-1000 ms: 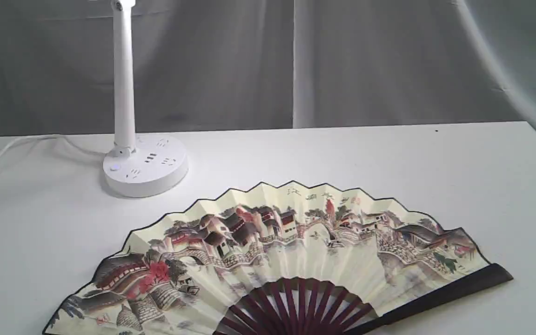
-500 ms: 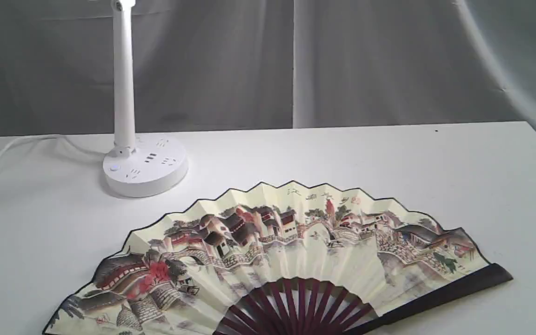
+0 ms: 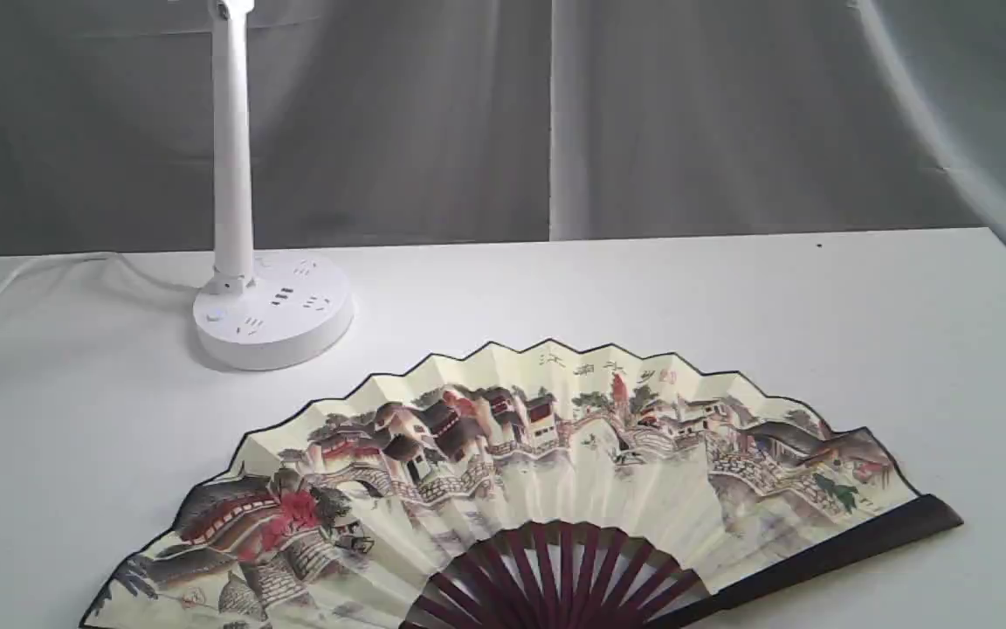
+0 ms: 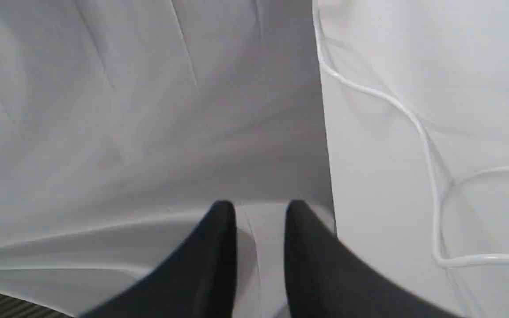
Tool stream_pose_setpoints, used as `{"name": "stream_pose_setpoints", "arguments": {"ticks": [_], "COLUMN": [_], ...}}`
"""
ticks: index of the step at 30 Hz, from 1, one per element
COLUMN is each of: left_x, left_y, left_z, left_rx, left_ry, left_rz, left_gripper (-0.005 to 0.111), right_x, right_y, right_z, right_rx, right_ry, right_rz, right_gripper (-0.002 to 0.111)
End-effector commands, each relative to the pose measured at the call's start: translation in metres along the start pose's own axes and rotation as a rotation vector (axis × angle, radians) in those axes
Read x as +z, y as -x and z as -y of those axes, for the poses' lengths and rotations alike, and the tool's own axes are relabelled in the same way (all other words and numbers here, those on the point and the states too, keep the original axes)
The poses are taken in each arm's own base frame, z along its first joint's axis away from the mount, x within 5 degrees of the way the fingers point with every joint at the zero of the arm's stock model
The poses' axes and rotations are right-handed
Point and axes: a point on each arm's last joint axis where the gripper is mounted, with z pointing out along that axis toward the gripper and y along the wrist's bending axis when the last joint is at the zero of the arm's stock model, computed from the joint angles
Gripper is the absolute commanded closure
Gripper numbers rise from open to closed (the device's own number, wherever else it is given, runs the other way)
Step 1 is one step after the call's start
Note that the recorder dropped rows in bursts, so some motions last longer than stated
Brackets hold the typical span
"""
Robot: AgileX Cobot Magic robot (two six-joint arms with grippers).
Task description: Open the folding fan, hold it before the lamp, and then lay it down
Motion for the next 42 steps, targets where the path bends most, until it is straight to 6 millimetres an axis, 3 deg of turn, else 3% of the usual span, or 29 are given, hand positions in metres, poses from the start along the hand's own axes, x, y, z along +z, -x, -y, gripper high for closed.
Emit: {"name": "stream_pose_setpoints", "arguments": {"ticks": [1, 6, 11, 15, 21, 27, 31, 37, 42], "left_x": [0.003, 0.0, -0.009, -0.011, -0.007, -0.003, 0.006, 0.026, 0.048], "left_y": [0.002, 0.026, 0.063, 0.09, 0.137, 0.19, 0.216, 0.224, 0.197], "left_z": [0.001, 0.001, 0.005, 0.011, 0.014, 0.0, -0.021, -0.044, -0.061], "left_rx": [-0.076, -0.162, -0.282, -0.248, -0.363, -0.603, -0.878, -1.126, -1.357], "left_ry": [-0.018, -0.06, -0.13, -0.158, -0.196, -0.313, -0.447, -0.608, -0.762], "left_rz": [0.002, 0.01, -0.016, -0.056, -0.049, 0.006, 0.011, -0.091, -0.238], "left_gripper": [0.086, 0.087, 0.107, 0.107, 0.107, 0.107, 0.107, 0.107, 0.107], "right_x": [0.0, 0.0, 0.0, 0.0, 0.0, 0.0, 0.0, 0.0, 0.0], "right_y": [-0.001, -0.001, -0.001, -0.001, -0.001, -0.001, -0.001, -0.001, -0.001], "right_z": [0.0, 0.0, 0.0, 0.0, 0.0, 0.0, 0.0, 0.0, 0.0], "right_rx": [0.006, 0.006, 0.011, 0.011, 0.011, 0.005, 0.005, 0.005, 0.011], "right_ry": [-0.001, -0.001, -0.001, -0.001, -0.001, -0.001, -0.001, -0.001, -0.001], "right_rz": [-0.002, -0.002, -0.002, -0.002, -0.002, -0.002, -0.002, -0.002, -0.002], "right_gripper": [0.108, 0.108, 0.108, 0.108, 0.108, 0.108, 0.108, 0.108, 0.108]}}
